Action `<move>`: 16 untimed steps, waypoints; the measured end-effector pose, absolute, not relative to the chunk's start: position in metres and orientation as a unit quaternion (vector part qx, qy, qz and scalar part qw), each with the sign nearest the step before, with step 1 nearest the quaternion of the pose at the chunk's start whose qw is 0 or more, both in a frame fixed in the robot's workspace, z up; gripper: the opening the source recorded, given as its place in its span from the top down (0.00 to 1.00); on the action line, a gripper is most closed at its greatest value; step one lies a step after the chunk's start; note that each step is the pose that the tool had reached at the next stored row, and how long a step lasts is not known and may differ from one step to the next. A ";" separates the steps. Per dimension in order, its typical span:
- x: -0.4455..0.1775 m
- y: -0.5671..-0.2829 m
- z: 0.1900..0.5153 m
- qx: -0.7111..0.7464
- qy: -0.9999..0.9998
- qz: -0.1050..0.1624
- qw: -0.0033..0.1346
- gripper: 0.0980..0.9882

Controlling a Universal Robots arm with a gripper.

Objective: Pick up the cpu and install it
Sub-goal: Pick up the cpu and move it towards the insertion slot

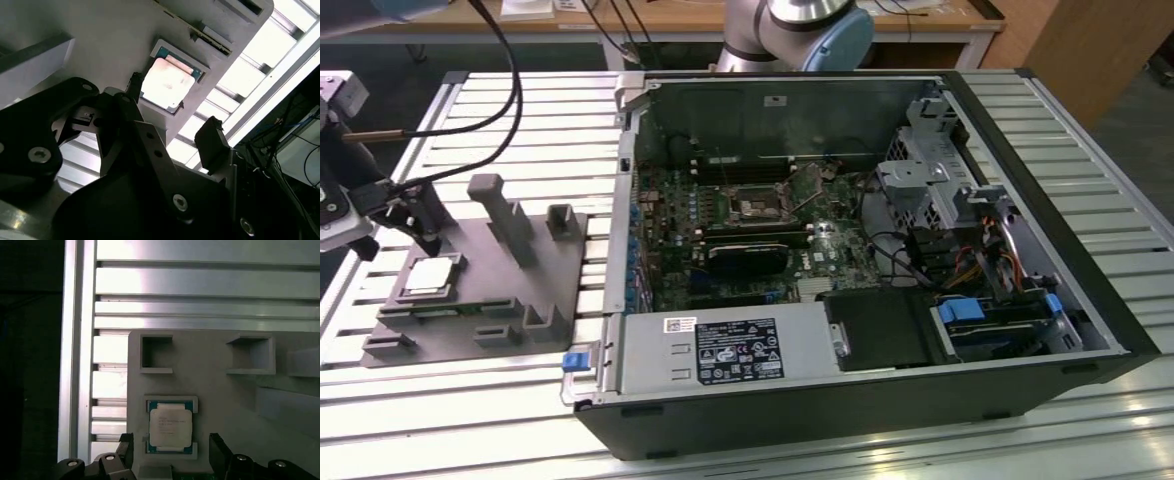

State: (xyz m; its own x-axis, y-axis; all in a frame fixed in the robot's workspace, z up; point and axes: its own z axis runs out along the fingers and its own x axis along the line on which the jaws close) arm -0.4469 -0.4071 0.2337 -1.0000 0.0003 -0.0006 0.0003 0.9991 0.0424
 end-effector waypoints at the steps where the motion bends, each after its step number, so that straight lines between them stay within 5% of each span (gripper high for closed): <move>1: -0.447 -0.407 0.232 0.000 1.000 0.021 0.000 0.32; 16: -0.445 -0.408 0.220 0.000 1.000 0.021 0.000 0.32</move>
State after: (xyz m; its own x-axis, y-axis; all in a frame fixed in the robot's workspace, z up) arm -0.4448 -0.4078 0.2196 -1.0000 0.0001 -0.0006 0.0001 0.9991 0.0423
